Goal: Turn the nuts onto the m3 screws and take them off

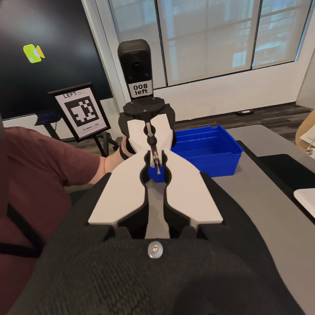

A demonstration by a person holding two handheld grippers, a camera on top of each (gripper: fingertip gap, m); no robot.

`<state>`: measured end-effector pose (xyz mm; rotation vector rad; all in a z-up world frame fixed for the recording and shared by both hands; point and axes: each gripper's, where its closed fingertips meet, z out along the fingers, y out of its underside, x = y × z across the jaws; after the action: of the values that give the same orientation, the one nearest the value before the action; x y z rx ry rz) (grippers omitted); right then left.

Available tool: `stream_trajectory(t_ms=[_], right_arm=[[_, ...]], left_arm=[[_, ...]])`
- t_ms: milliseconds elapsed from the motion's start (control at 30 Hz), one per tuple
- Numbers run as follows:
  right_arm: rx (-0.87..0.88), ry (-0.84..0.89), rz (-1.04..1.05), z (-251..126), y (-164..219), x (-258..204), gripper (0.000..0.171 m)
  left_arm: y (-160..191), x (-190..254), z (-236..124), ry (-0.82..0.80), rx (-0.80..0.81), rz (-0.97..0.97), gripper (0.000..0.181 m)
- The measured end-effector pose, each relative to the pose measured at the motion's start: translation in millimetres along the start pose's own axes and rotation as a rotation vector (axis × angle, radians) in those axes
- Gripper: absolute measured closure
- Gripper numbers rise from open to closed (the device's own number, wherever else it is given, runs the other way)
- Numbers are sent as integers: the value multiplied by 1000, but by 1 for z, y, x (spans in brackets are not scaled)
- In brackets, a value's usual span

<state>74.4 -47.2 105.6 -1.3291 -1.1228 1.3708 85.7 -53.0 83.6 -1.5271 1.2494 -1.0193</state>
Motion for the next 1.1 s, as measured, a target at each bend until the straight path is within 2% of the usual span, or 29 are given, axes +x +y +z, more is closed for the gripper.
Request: stream_trajectory(t_ms=[100,433,533,733,1100], right_arm=[[-3,-37,20,1,2,-3,164],[-19,-42,39,3,7,-2,167],[15,-58,77,3,3,-2,168],[27,-67,112,4,5,2,168],[36,-34,48,-1,0,2,168]], left_arm=[[-2,2,-2,2,3,4,179],[1,5,1,24,-5,-1,178],[-1,4,1,40,24,-49,166],[3,4,8,113,48,-141,178],[5,6,13,187,65,-229,179]])
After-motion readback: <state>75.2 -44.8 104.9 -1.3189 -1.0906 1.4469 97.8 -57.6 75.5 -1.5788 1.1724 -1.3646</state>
